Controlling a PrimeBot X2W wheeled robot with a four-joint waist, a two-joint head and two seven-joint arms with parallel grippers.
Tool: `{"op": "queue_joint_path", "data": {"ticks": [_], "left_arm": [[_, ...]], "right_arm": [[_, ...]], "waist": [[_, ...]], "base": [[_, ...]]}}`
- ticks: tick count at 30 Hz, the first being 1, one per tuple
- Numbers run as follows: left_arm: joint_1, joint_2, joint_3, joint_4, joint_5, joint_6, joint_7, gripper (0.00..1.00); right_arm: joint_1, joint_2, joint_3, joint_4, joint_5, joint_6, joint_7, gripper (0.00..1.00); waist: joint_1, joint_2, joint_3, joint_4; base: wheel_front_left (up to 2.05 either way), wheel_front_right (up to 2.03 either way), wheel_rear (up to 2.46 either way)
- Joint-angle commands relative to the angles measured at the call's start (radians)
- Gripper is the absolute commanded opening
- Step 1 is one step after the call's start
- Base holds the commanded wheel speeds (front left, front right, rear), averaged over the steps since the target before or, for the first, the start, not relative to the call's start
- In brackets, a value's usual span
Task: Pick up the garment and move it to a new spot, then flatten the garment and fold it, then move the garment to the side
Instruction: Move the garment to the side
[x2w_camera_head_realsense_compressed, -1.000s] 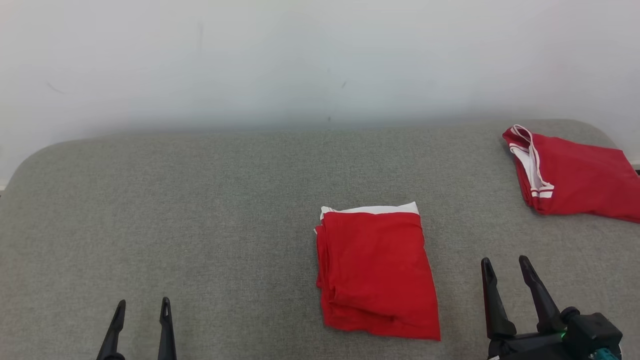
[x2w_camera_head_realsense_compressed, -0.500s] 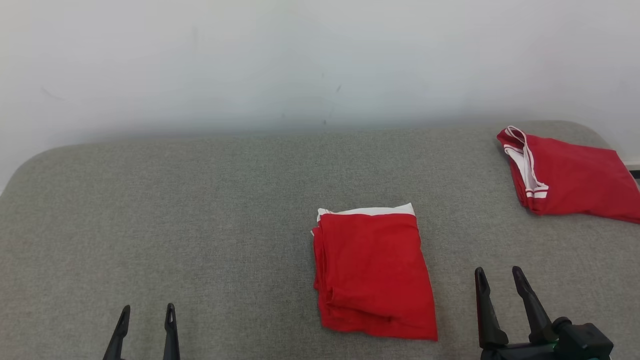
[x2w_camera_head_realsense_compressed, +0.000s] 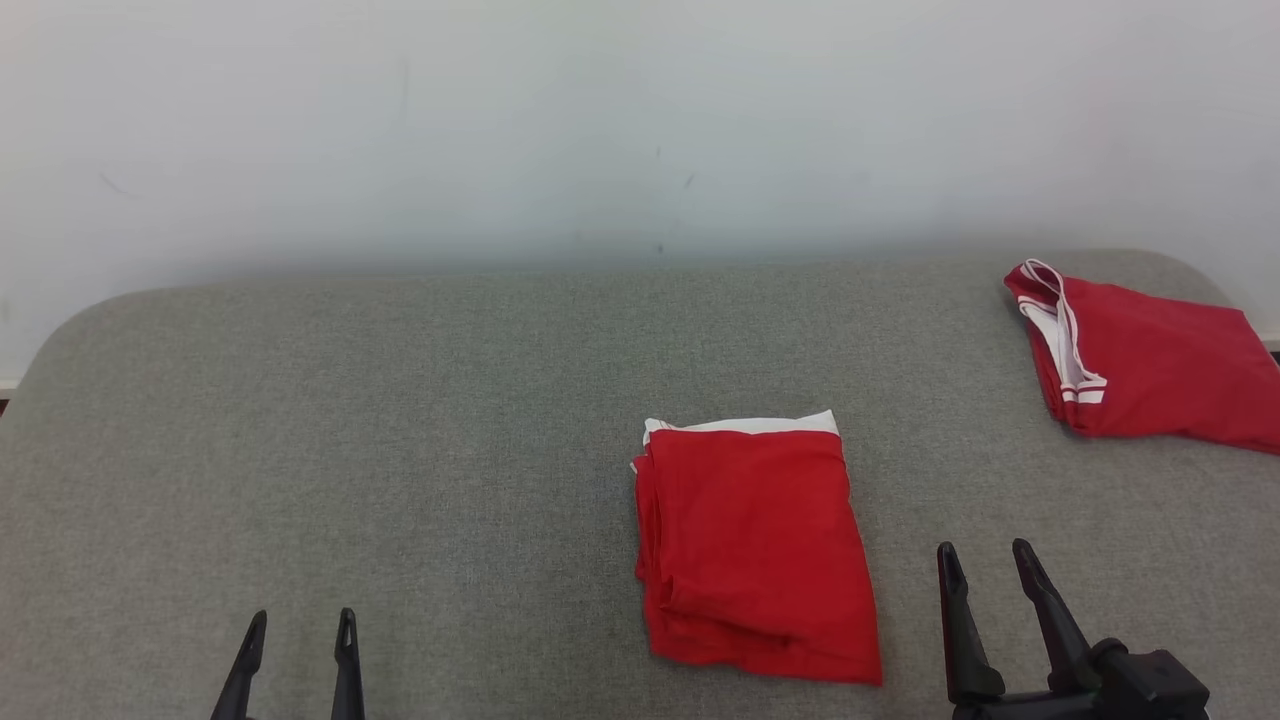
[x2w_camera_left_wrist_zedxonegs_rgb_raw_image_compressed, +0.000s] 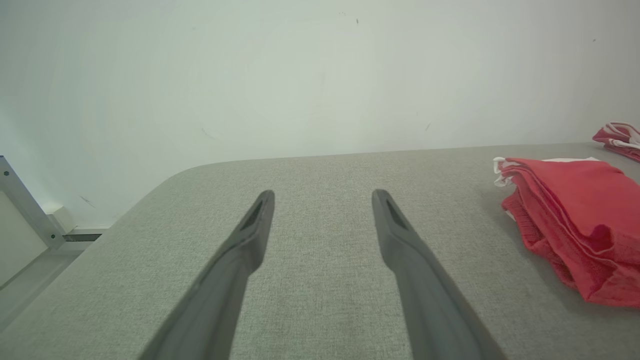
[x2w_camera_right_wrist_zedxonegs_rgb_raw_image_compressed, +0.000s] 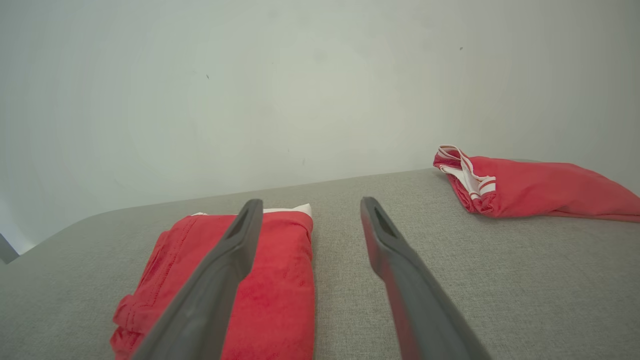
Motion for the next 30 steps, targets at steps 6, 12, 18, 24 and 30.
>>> {"op": "queue_joint_path", "data": {"ticks": [6,12,18,24,30], "left_arm": [[0.012,0.002,0.005,-0.008,0.0,0.012,-0.003,1.0],[0.014,0.001,0.001,-0.008,0.001,0.014,-0.003,1.0],[0.016,0.0,0.001,-0.009,-0.002,0.02,-0.003,1.0],[0.025,-0.001,0.001,-0.011,-0.003,0.027,-0.003,1.0],[0.023,-0.002,0.006,-0.015,-0.005,0.029,-0.003,1.0]], "right_arm": [[0.012,0.007,-0.003,0.009,-0.011,-0.003,-0.001,1.0],[0.011,0.009,-0.005,0.015,-0.015,-0.003,-0.001,1.0],[0.015,0.009,0.0,0.021,-0.019,-0.003,-0.001,1.0],[-0.006,-0.01,0.024,0.035,-0.025,-0.003,-0.001,1.0],[-0.087,-0.046,0.07,0.05,-0.016,-0.003,-0.001,1.0]], "waist": [[0.0,0.0,0.002,-0.001],[0.0,0.0,0.003,0.0],[0.0,0.0,0.001,0.003],[0.0,0.0,-0.001,0.002],[0.0,0.0,0.002,-0.001]], "base": [[0.0,0.0,0.0],[0.0,0.0,0.0],[0.0,0.0,0.0],[0.0,0.0,0.0],[0.0,0.0,0.0]]}}
